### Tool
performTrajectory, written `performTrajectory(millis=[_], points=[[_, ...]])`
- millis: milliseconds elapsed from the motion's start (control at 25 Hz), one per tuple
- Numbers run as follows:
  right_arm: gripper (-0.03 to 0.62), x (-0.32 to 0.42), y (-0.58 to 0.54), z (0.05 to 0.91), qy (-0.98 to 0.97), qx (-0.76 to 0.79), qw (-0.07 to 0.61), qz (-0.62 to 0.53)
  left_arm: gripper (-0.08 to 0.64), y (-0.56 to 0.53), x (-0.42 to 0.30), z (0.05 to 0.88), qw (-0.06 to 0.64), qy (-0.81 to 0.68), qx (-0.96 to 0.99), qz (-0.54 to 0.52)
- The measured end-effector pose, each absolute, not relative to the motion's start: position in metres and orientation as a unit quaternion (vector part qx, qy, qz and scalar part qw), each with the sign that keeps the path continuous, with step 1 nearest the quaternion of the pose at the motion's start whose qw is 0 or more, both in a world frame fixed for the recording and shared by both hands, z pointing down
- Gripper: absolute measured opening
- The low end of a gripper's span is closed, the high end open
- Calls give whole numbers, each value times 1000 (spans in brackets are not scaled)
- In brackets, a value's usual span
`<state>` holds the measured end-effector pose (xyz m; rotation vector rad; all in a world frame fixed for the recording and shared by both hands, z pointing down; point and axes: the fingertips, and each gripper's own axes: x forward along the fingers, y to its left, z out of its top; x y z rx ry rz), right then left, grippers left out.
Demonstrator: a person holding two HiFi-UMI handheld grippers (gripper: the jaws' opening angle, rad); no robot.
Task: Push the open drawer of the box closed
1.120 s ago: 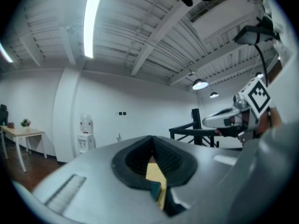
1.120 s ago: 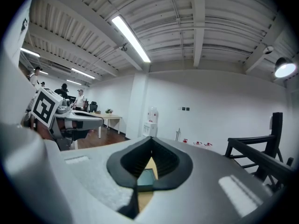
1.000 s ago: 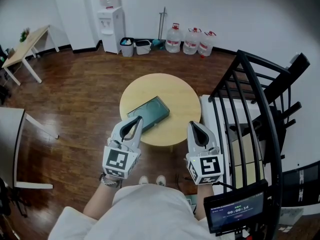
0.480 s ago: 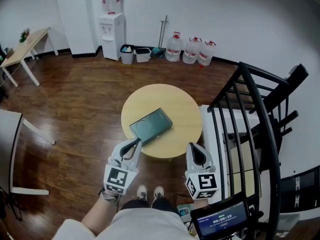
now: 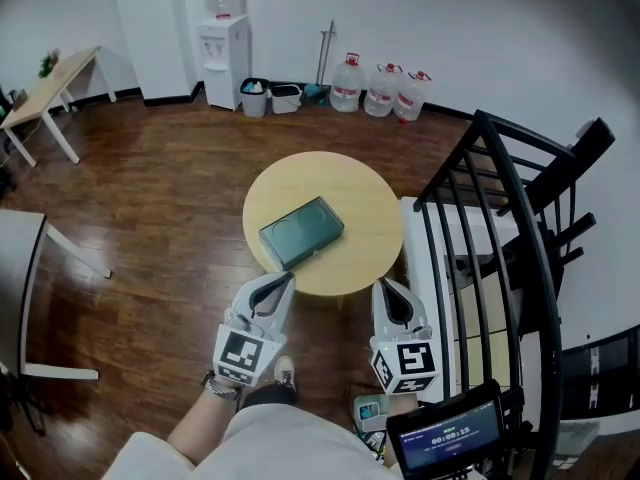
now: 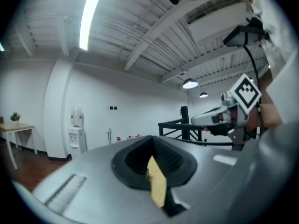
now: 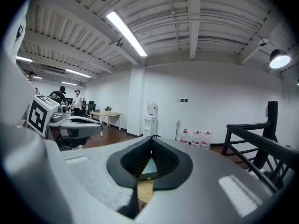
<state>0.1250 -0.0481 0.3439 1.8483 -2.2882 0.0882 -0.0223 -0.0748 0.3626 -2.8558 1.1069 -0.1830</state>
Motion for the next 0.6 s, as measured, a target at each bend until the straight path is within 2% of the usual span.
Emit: performTrajectory(millis=[600], points=[[3, 135, 103, 335, -780, 620, 89, 0, 6, 64, -36, 356, 42, 421, -904, -60]])
